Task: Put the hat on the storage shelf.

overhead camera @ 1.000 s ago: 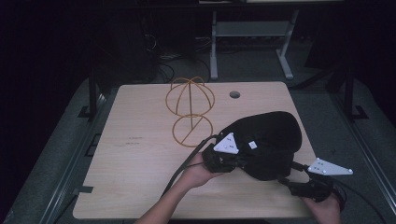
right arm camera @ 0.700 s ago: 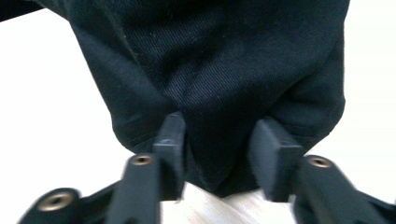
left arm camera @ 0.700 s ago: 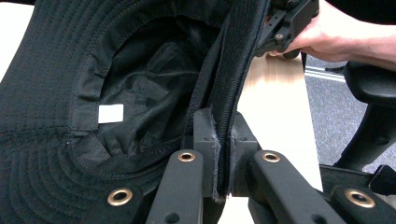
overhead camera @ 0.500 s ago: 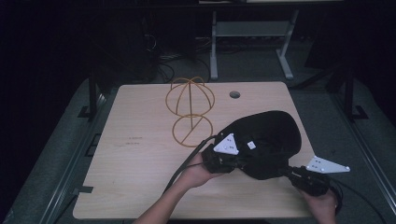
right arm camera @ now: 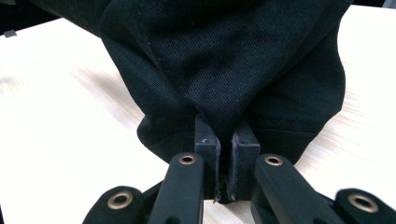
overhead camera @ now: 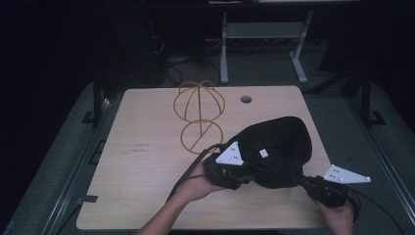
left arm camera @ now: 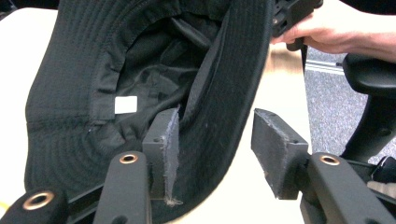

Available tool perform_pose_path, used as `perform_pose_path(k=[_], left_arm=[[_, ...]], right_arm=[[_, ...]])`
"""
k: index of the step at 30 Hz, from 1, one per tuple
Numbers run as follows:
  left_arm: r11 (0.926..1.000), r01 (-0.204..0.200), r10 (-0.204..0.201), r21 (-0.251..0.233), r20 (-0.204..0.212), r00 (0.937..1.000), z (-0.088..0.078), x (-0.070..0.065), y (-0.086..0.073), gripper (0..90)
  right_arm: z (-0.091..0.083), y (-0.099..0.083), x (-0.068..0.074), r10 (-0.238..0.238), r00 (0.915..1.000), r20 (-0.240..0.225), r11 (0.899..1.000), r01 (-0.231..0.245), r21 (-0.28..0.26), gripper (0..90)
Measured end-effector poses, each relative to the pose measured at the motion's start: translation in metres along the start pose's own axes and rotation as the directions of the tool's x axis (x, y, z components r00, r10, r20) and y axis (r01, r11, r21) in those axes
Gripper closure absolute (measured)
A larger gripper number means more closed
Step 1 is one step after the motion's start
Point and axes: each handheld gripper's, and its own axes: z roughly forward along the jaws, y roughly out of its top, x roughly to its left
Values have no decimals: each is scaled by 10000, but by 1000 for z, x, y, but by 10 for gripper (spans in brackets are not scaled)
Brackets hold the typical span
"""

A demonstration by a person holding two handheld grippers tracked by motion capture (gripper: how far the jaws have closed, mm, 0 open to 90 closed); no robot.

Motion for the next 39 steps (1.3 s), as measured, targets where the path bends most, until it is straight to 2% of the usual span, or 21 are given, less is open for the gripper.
perform_pose_path(k=[5,14,21,28,33,39], left_arm=[[9999,-12,10,-103,-141,9999,-17,-5,-8,493],[9990,337,-352,-283,-557,9978,-42,-4,-32,478],[9955,843,-880,-440,-910,9920,-55,3,-54,472],[9916,1220,-1263,-426,-1204,9847,-61,8,-73,468],[9882,1436,-1496,-529,-1352,9795,-66,9,-84,466],[9846,1652,-1722,-572,-1543,9729,-73,11,-96,465]], right_arm=[[-2,1,1,203,9997,-122,9997,-204,-101,849],[-8,6,1,524,9982,-285,9975,-537,-459,851],[-15,18,-1,633,9976,-276,9956,-651,-675,856],[-21,32,-3,520,9985,-197,9949,-535,-859,860],[-26,39,-7,759,9966,-325,9896,-792,-1201,860],[-30,47,-8,866,9955,-391,9875,-910,-1284,860]])
